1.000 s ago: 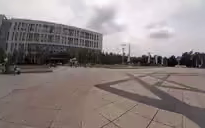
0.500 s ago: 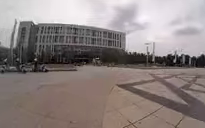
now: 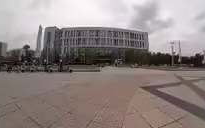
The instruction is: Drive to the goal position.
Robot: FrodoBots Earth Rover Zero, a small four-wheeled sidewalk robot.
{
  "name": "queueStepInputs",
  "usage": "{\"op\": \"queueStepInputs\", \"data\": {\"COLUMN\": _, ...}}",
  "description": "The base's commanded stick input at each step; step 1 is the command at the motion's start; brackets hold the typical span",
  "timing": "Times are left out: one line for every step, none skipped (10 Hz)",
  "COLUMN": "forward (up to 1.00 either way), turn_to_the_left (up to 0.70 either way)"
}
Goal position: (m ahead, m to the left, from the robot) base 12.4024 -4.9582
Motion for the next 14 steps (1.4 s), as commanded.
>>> {"op": "queueStepInputs", "data": {"forward": 0.6, "turn_to_the_left": 0.0}}
{"op": "queueStepInputs", "data": {"forward": 0.6, "turn_to_the_left": 0.0}}
{"op": "queueStepInputs", "data": {"forward": 0.6, "turn_to_the_left": 0.0}}
{"op": "queueStepInputs", "data": {"forward": 0.6, "turn_to_the_left": 0.0}}
{"op": "queueStepInputs", "data": {"forward": 0.6, "turn_to_the_left": -0.01}}
{"op": "queueStepInputs", "data": {"forward": 0.6, "turn_to_the_left": -0.11}}
{"op": "queueStepInputs", "data": {"forward": 0.6, "turn_to_the_left": -0.15}}
{"op": "queueStepInputs", "data": {"forward": 0.6, "turn_to_the_left": -0.15}}
{"op": "queueStepInputs", "data": {"forward": 0.6, "turn_to_the_left": -0.15}}
{"op": "queueStepInputs", "data": {"forward": 0.6, "turn_to_the_left": -0.15}}
{"op": "queueStepInputs", "data": {"forward": 0.6, "turn_to_the_left": -0.15}}
{"op": "queueStepInputs", "data": {"forward": 0.6, "turn_to_the_left": -0.15}}
{"op": "queueStepInputs", "data": {"forward": 0.6, "turn_to_the_left": 0.0}}
{"op": "queueStepInputs", "data": {"forward": 0.6, "turn_to_the_left": 0.0}}
